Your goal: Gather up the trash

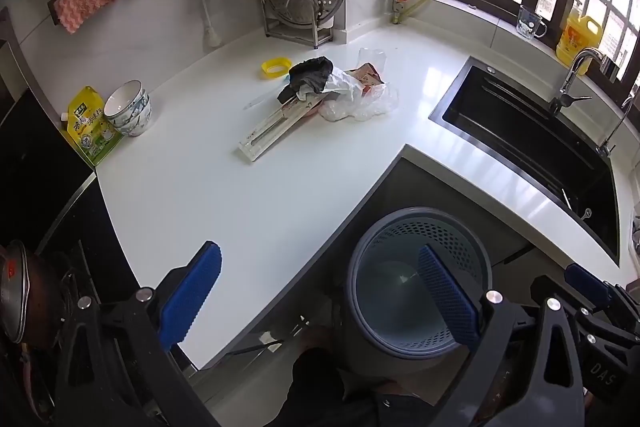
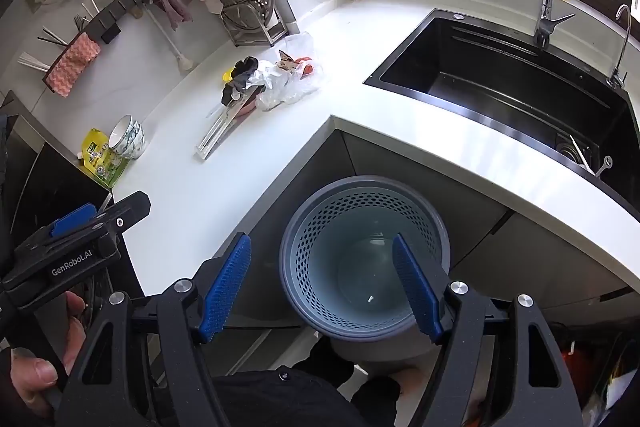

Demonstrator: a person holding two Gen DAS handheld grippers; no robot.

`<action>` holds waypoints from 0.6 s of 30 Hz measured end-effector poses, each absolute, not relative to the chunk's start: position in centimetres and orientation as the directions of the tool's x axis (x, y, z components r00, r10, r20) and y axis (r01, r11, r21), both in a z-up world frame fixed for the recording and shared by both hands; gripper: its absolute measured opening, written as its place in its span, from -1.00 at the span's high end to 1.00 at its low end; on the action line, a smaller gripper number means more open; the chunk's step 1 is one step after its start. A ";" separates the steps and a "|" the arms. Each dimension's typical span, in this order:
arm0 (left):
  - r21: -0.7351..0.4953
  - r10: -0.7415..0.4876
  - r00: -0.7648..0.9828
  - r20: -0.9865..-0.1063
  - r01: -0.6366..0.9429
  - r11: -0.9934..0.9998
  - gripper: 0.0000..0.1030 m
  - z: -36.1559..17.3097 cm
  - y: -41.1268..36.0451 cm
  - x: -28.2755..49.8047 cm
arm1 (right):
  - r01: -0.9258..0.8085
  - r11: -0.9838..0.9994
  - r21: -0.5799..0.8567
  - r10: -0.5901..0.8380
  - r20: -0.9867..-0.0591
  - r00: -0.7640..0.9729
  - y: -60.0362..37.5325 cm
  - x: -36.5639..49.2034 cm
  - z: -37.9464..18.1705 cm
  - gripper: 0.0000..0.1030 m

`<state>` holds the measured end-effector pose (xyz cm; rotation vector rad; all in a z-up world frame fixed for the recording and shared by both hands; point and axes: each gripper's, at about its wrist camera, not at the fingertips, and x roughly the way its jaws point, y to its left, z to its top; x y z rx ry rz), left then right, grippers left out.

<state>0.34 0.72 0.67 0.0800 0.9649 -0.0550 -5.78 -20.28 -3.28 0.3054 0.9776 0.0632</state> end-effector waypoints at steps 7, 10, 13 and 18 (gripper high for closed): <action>0.051 -0.007 0.577 -0.817 0.085 0.995 -0.88 0.5 -0.2 0.0 | 0.087 0.954 0.286 0.190 -0.805 0.563 -20.6 -5.9 -3.2 -0.36; 0.052 -0.007 0.579 -0.815 0.085 0.995 -0.88 0.5 -0.3 0.0 | 0.088 0.954 0.288 0.191 -0.804 0.563 -20.8 -5.9 -3.1 -0.36; 0.052 -0.005 0.578 -0.816 0.083 0.995 -0.88 0.5 -0.3 -0.1 | 0.087 0.954 0.288 0.190 -0.802 0.566 -20.8 -5.9 -3.0 -0.36; 0.054 -0.006 0.581 -0.814 0.085 0.995 -0.88 0.5 -0.4 -0.1 | 0.086 0.954 0.289 0.191 -0.802 0.566 -20.9 -5.9 -3.0 -0.36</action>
